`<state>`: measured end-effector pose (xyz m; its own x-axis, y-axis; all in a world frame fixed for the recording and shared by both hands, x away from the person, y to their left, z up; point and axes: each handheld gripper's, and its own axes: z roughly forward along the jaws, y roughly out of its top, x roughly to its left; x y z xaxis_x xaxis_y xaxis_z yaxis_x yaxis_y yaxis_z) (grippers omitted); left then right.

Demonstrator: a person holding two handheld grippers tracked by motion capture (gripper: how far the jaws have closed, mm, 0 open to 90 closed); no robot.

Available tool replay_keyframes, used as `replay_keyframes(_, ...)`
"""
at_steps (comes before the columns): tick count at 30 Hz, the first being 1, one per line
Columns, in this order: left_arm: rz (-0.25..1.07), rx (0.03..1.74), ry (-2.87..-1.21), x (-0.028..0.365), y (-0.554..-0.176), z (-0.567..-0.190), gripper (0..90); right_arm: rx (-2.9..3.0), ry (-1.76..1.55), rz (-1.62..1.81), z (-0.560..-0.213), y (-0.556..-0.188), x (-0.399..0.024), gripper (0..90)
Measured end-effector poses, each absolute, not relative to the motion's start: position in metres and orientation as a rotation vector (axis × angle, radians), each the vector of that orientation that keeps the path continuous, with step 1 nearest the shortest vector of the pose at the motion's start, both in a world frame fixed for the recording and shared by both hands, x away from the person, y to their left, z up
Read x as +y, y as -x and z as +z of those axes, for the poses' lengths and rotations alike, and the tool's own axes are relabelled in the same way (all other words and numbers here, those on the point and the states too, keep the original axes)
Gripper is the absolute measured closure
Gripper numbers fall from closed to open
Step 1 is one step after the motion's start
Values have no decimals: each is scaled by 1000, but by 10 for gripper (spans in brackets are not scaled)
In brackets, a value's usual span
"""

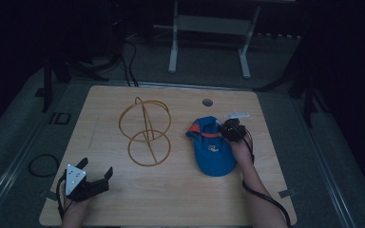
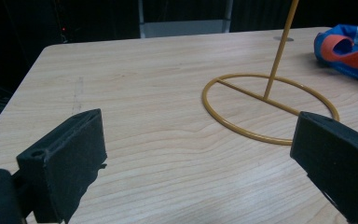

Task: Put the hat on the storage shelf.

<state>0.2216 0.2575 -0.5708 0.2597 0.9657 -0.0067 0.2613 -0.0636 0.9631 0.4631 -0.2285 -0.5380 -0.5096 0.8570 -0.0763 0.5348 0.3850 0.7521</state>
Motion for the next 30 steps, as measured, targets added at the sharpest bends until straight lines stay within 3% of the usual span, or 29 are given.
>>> replay_keyframes(14,806,1227,-1486,258,-221,-566,36,2093,-1078,1055,-471,-430,-230,841)
replay_keyframes(20,846,1236,-1484,257,-219,-560,31,2031,-1048,1113,-439,-413,-237,844)
replay_keyframes(30,680,1237,-1463,250,-215,-530,33,1955,-1013,1232,-399,-392,-254,844)
